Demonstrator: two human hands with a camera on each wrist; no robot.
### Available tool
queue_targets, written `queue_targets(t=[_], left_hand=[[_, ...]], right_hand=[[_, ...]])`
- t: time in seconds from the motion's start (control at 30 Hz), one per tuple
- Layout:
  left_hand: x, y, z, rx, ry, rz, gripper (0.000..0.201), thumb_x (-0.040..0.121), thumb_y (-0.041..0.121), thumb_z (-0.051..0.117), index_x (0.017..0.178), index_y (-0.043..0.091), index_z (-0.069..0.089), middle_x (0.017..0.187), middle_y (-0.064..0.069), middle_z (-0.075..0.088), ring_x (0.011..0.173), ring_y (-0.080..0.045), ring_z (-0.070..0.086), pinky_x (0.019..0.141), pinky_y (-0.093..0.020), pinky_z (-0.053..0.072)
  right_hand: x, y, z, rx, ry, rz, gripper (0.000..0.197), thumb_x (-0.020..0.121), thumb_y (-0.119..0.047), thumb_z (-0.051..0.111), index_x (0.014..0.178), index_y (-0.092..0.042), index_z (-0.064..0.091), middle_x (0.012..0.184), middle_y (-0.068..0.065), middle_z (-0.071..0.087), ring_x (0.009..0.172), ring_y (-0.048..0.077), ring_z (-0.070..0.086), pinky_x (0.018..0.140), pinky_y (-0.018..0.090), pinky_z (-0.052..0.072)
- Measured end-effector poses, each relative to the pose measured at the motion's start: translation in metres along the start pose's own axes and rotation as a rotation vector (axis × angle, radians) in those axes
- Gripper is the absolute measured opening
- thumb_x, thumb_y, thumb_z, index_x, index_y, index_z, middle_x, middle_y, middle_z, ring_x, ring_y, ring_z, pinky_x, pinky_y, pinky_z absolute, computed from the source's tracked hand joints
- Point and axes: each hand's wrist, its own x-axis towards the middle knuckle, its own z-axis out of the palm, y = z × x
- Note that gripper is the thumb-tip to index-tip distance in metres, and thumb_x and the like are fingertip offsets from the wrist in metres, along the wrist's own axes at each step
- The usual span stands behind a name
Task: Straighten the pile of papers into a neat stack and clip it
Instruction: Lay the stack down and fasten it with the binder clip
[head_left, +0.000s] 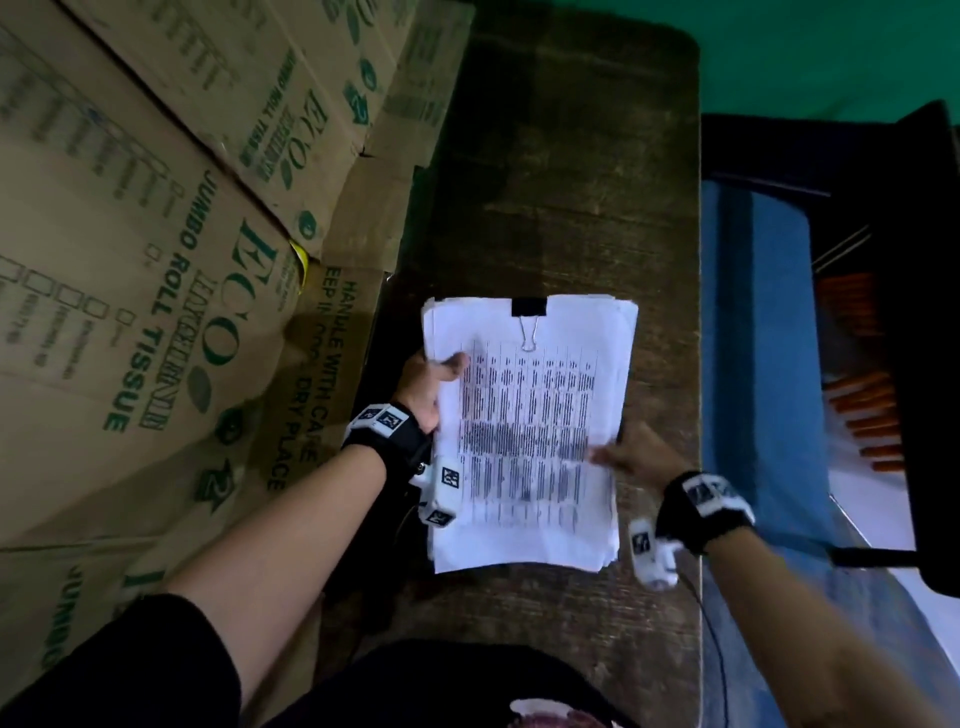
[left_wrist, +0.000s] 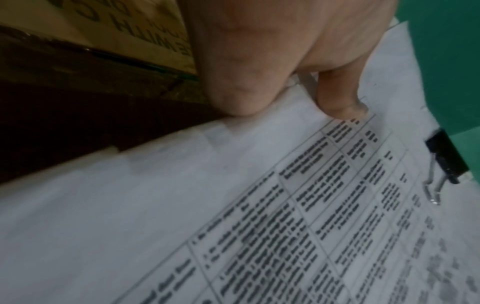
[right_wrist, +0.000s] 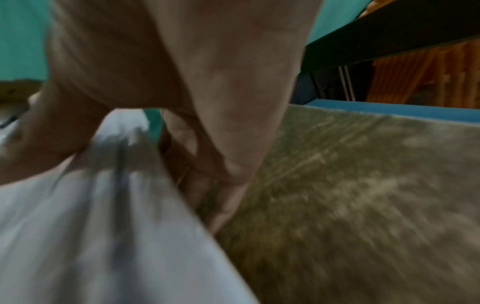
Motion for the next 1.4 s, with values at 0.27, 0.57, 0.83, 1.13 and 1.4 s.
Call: queue_targets(t=[0.27, 0.57, 0.83, 1.13, 1.4], left_hand=[[0.045, -0.046, 0.011, 0.39, -0.028, -0.084, 0.077, 0.063, 0.022, 0.088, 0.128, 0.003, 0.051, 0.131, -0.011, 0.057, 0.114, -0.022, 0.058, 0.099, -0.037, 0.046], [0.056, -0.056, 0.089, 0.769, -0.102, 0.091, 0.049, 0.086, -0.007, 0.055, 0.13, 0.005, 0.037, 0.124, -0.011, 0.054, 0.111, -0.02, 0.051, 0.094, -0.03, 0.042], [0.038, -0.069, 0.088, 1.127, -0.181, 0.054, 0.092, 0.082, 0.002, 0.061, 0.149, 0.027, 0.003, 0.136, -0.013, 0.042, 0.114, -0.031, 0.054, 0.085, -0.03, 0.047], [0.061, -0.075, 0.132, 1.357, -0.035, 0.159, 0.072, 0.091, 0.006, 0.053, 0.149, 0.019, 0.013, 0.143, -0.019, 0.024, 0.121, -0.036, 0.046, 0.1, -0.038, 0.042], [0.108, -0.056, 0.166, 1.446, 0.038, 0.169, 0.068, 0.088, 0.007, 0.059, 0.145, 0.019, 0.023, 0.139, -0.018, 0.022, 0.12, -0.042, 0.038, 0.099, -0.042, 0.039]], right_hand=[[0.008, -0.001, -0.001, 0.442, 0.313, -0.061, 0.04, 0.072, 0.003, 0.079, 0.109, 0.003, 0.065, 0.103, 0.024, 0.071, 0.094, 0.033, 0.07, 0.09, 0.047, 0.055], [0.044, -0.005, -0.067, 0.141, 0.581, -0.027, 0.047, 0.085, -0.012, 0.072, 0.125, 0.0, 0.05, 0.114, 0.01, 0.062, 0.104, 0.026, 0.06, 0.086, 0.029, 0.046], [0.022, 0.03, -0.066, -0.631, 0.359, 0.122, 0.092, 0.082, -0.048, 0.069, 0.151, -0.036, 0.01, 0.159, 0.013, 0.003, 0.144, 0.044, 0.007, 0.111, 0.063, 0.018], [0.06, 0.027, -0.077, -0.716, 0.379, 0.014, 0.085, 0.081, -0.033, 0.074, 0.147, -0.021, 0.023, 0.148, 0.016, 0.013, 0.138, 0.042, 0.017, 0.115, 0.053, 0.025], [0.103, 0.012, -0.119, -0.746, 0.398, 0.002, 0.085, 0.079, -0.034, 0.075, 0.147, -0.025, 0.025, 0.15, 0.012, 0.014, 0.135, 0.039, 0.021, 0.105, 0.053, 0.041]])
